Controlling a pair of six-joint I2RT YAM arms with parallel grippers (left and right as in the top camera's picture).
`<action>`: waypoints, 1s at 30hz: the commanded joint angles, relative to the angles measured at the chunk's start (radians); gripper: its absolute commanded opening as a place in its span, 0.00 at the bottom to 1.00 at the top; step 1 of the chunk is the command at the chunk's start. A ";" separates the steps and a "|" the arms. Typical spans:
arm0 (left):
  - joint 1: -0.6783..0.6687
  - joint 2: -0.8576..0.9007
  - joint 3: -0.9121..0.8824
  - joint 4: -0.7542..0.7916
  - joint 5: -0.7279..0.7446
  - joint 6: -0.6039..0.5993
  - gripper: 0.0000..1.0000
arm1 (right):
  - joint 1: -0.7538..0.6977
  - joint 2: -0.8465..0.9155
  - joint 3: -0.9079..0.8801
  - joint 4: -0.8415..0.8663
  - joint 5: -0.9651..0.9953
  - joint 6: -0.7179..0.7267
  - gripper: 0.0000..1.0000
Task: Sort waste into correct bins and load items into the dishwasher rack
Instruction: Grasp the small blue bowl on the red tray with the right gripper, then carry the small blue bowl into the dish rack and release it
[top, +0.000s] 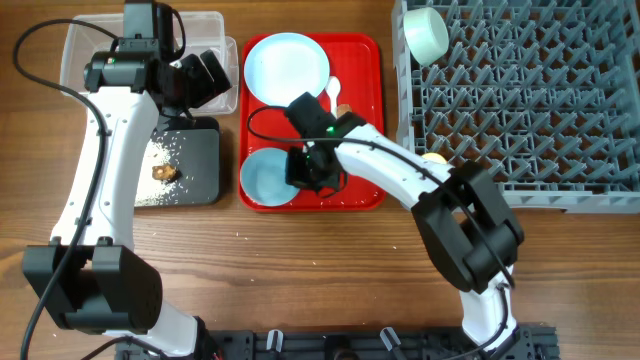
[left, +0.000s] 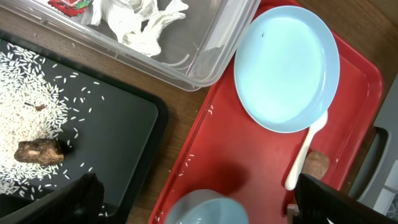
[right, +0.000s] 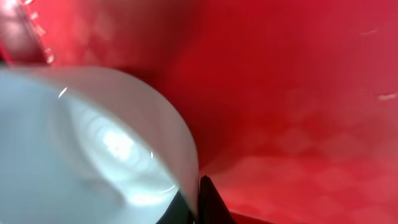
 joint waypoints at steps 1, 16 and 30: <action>0.005 0.000 0.012 0.000 -0.013 -0.002 1.00 | -0.063 -0.062 0.015 -0.039 0.042 -0.068 0.04; 0.005 0.000 0.012 0.000 -0.013 -0.002 1.00 | -0.368 -0.540 0.017 -0.137 1.250 -0.517 0.04; 0.005 0.000 0.012 0.000 -0.013 -0.002 1.00 | -0.386 -0.177 0.017 0.174 1.511 -1.169 0.04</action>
